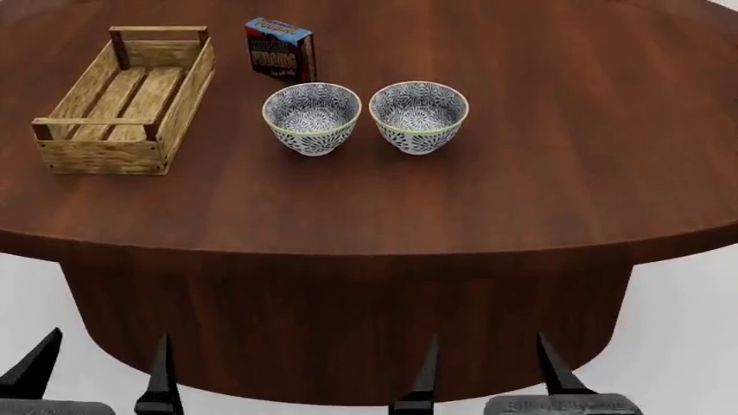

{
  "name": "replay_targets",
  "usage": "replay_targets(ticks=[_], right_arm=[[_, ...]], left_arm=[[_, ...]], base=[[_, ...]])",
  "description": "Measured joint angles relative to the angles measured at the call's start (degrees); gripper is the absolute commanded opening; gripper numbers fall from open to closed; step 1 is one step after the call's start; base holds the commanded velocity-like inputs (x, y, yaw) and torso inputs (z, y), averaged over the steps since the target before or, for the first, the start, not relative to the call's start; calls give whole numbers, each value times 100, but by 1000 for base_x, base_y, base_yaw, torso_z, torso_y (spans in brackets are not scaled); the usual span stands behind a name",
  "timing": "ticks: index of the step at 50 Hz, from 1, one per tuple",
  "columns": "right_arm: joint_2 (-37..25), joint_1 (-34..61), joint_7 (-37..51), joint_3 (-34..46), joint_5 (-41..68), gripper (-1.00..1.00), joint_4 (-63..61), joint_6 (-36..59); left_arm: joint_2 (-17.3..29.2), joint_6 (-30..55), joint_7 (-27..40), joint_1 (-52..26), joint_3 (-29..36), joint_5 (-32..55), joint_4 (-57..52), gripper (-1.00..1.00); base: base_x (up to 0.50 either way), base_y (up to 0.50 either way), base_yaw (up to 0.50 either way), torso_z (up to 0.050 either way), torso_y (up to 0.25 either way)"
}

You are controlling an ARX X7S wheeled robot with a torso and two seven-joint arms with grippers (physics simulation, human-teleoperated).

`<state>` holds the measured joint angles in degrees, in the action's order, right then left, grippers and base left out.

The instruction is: Stack the left bowl on the right bowl and place them in the tray.

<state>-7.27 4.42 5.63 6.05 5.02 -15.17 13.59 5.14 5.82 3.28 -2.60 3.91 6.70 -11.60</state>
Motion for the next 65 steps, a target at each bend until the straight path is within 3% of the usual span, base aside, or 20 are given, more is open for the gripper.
replay_targets(ticks=[13, 21, 44, 65], right_arm=[[-281, 604, -64, -49, 255, 100, -1248, 1261], [-398, 693, -56, -96, 320, 100, -1573, 1555], [-518, 695, 14, -55, 397, 100, -1888, 1731], [-648, 638, 42, 119, 329, 100, -1996, 1535]], left_arm=[[216, 868, 224, -589, 60, -5, -1007, 100], [326, 1095, 308, -724, 122, -59, -1240, 100], [548, 1387, 501, -819, 75, -50, -1537, 100], [698, 1461, 601, -801, 152, -108, -1701, 100]], base=[[0, 0, 0, 50, 0], [0, 293, 0, 0, 0], [36, 500, 0, 0, 0], [388, 369, 0, 0, 0]])
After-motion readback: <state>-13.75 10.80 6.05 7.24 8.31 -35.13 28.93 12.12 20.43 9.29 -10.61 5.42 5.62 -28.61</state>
